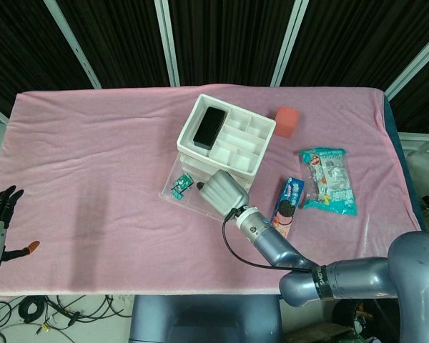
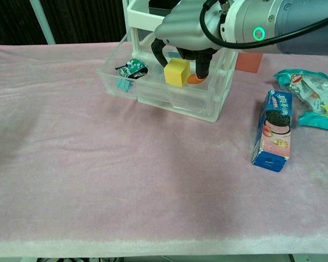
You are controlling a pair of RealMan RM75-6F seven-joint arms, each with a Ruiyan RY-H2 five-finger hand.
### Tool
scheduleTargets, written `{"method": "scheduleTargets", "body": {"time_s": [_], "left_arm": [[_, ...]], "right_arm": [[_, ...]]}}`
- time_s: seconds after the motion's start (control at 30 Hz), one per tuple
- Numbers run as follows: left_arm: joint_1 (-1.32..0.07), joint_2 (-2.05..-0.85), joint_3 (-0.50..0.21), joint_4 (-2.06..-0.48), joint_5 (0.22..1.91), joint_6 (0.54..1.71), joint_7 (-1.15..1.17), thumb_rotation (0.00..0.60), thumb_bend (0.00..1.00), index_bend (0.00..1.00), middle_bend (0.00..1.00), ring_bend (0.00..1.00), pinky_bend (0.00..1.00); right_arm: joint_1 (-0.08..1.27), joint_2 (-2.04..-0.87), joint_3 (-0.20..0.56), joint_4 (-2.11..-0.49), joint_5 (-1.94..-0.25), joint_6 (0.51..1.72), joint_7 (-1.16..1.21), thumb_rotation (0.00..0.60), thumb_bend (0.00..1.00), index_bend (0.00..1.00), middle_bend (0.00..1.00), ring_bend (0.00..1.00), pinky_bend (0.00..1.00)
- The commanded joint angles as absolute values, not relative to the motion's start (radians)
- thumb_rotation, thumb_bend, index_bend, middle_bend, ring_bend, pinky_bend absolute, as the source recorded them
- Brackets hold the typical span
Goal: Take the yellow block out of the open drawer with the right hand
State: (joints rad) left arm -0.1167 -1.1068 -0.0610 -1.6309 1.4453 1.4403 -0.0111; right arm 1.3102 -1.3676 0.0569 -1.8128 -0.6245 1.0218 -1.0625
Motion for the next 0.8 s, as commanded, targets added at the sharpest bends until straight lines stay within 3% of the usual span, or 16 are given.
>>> {"method": "scheduleTargets", "body": {"time_s": [0.03, 0.8], "left_arm": [[-0.116, -1.107, -0.061, -1.631, 1.445, 1.441, -0.012, 0.6, 0.0, 0.0, 0.0, 0.0, 0.0], [-0.117, -1.108, -0.061, -1.633, 1.445, 1.441, -0.006, 0.6, 0.0, 0.0, 0.0, 0.0, 0.0]], "right_arm": [[1.31, -1.368, 0.056, -1.813, -0.626, 1.023, -1.063, 0.6, 0.22, 0.39, 0.97, 0.99, 0.84], [1.32, -1.362, 0.051, -1.822, -0.604, 1.037, -1.08, 0.6, 0.22, 0.39, 0.97, 0.99, 0.84]]}}
